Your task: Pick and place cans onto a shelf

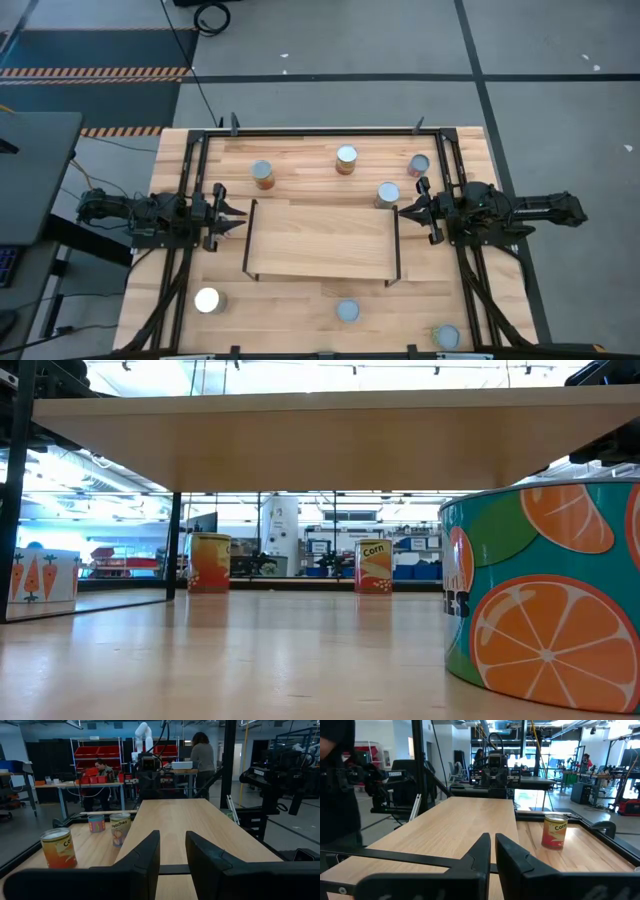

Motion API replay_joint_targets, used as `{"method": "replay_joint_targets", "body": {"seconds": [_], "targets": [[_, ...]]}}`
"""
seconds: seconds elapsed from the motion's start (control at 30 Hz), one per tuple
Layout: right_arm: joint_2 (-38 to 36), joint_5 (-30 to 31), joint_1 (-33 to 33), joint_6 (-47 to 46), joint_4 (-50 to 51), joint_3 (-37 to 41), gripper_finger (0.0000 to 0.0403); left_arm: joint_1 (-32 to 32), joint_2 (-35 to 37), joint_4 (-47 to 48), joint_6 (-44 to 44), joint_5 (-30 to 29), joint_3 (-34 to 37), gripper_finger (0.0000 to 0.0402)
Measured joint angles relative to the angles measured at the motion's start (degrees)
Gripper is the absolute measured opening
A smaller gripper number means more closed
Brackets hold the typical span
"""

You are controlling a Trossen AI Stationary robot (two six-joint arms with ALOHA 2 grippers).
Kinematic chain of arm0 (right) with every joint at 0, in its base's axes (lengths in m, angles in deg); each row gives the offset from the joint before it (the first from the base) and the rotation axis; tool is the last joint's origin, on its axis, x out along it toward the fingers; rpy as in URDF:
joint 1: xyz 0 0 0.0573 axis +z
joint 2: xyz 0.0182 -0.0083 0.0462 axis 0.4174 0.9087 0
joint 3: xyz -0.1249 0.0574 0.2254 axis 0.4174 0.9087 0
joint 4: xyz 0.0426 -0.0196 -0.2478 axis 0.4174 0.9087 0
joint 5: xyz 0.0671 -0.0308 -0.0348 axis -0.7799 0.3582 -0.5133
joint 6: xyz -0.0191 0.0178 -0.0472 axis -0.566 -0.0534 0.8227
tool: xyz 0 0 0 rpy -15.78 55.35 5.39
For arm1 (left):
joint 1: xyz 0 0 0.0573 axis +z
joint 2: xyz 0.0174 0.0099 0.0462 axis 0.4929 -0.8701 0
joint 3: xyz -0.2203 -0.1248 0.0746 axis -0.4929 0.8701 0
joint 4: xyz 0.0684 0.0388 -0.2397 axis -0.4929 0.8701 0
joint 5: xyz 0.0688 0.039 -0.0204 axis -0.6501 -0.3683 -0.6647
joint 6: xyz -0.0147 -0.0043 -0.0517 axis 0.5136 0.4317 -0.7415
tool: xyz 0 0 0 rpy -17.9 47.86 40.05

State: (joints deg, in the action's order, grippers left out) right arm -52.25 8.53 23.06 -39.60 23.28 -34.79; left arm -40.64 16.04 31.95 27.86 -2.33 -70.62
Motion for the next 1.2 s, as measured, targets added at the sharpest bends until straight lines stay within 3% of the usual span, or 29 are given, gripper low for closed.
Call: {"method": "replay_joint_targets", "body": {"seconds": [0.77,0.9,1.07,1.2], "targets": [[0.0,0.1,0.0,0.7,0.0,0.0,0.0034,0.0,0.0,0.0,0.0,0.0,0.0,0.0098],[0.0,7.9,-0.4,9.0,-1.3,0.0,0.0034,0.0,0.0,0.0,0.0,0.0,0.0,0.0098],[-0.1,17.8,-0.4,-0.9,-9.4,0.0,0.0034,0.0,0.0,0.0,0.0,0.0,0.0,0.0098],[0.5,27.7,-0.4,0.9,-10.5,-0.3,0.0031,0.0,0.0,0.0,0.0,0.0,0.0,0.0098]]}}
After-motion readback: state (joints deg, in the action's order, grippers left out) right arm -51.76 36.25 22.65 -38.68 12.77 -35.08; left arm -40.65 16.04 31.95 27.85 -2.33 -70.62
